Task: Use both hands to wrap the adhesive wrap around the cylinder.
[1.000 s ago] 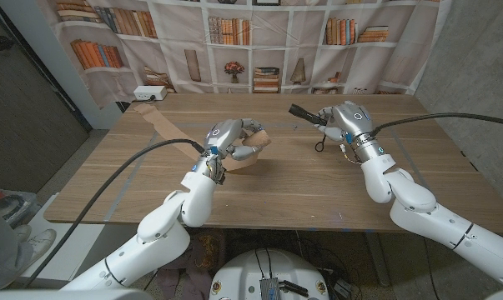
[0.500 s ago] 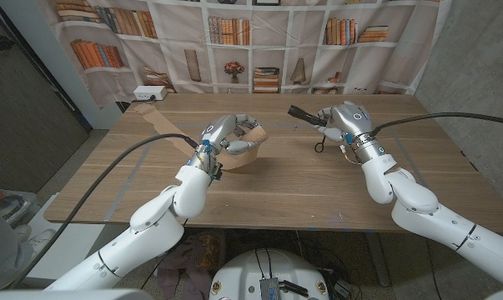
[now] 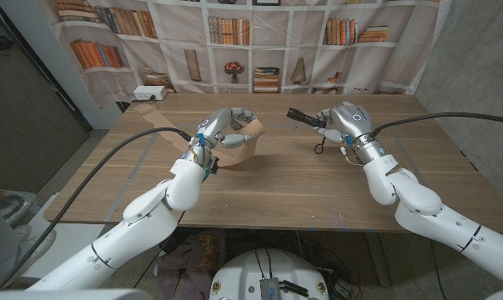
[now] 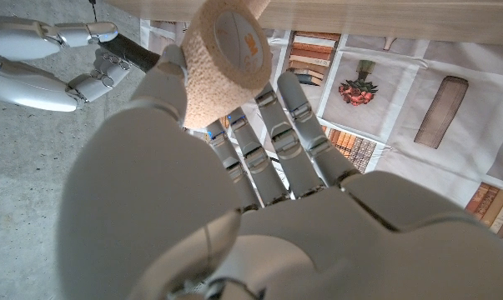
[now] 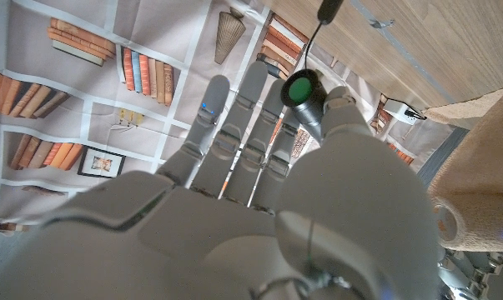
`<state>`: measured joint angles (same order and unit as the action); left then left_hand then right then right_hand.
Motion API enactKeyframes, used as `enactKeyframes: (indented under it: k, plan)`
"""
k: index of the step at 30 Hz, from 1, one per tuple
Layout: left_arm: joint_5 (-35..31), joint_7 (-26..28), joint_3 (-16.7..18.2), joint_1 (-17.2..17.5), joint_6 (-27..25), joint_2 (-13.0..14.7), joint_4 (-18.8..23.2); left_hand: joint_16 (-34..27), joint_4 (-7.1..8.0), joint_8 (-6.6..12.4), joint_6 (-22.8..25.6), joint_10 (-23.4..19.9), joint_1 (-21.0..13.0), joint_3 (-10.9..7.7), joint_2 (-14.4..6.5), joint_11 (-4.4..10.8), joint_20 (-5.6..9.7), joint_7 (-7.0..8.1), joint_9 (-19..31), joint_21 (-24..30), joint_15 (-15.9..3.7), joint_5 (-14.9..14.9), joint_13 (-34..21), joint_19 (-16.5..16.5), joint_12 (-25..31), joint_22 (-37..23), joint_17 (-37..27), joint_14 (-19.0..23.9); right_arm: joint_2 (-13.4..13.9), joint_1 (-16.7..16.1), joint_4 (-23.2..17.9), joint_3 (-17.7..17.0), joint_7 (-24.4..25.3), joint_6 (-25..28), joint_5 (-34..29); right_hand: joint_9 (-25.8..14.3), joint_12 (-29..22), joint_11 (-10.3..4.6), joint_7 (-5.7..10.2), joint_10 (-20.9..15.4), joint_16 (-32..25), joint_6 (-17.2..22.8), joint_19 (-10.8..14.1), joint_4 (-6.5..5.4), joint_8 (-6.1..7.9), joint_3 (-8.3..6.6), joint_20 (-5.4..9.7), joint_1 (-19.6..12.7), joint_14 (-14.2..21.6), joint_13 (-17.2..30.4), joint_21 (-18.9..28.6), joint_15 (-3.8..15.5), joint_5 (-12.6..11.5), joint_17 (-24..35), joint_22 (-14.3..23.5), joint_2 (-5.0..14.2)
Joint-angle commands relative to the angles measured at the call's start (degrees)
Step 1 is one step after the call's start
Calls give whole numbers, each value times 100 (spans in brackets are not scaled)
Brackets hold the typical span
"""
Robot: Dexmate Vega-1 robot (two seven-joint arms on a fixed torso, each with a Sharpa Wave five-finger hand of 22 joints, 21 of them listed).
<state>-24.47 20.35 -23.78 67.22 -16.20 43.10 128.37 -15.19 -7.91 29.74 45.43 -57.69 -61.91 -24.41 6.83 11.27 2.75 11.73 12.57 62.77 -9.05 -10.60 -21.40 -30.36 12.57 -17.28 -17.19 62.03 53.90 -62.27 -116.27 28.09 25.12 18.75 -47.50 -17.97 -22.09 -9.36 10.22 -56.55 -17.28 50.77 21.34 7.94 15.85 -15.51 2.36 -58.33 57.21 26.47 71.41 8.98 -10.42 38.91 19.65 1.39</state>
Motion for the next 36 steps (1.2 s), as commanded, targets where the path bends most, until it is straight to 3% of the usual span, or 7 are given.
enactKeyframes:
  k: [1, 19, 26, 36]
  plan:
    - [110, 69, 168, 17, -11, 124, 80, -12, -20, 26, 765, -72, -1130, 23, -1078, 11, 458, -714, 336, 39, -475, -23, -18, 20, 19, 7, -24, 205, 166, 78, 73, 51, -146, -67, -369, -5, -19, -155, 157, -169, 31, 230, -38, -24, 17, -51, 923, -665, 10, 14, 41, 476, -37, 6, 5, 670]
    - [25, -97, 254, -158, 104, 341, 250, -2, -18, 26, 751, -41, -1134, 32, -1082, 3, 437, -683, 317, 82, -473, -12, -8, 60, -17, 35, -37, 175, 247, 121, 3, 117, -71, -308, -811, 0, -7, -152, 158, -151, 51, 248, -65, -26, 5, -46, 921, -668, -4, 29, 49, 476, -42, 9, -29, 665]
    - [403, -178, 509, -75, 216, 339, 209, 1, -11, 26, 742, -44, -1132, 35, -1091, 7, 440, -684, 309, 105, -475, -8, -15, 68, -19, 50, -45, 164, 336, 125, 48, 92, -14, -508, -877, 1, -4, -152, 158, -151, 54, 251, -72, -28, -1, -41, 920, -668, -2, 34, 55, 478, -43, 14, -40, 663]
    - [424, -358, 445, -344, 280, 382, 92, -1, -7, 26, 734, -53, -1130, 39, -1098, 9, 448, -700, 299, 127, -475, -5, -24, 78, -17, 68, -54, 162, 422, 120, 80, 107, 63, -864, -915, 2, 4, -152, 157, -155, 60, 254, -80, -36, -7, -37, 918, -661, -4, 30, 62, 476, -45, 17, -55, 667]
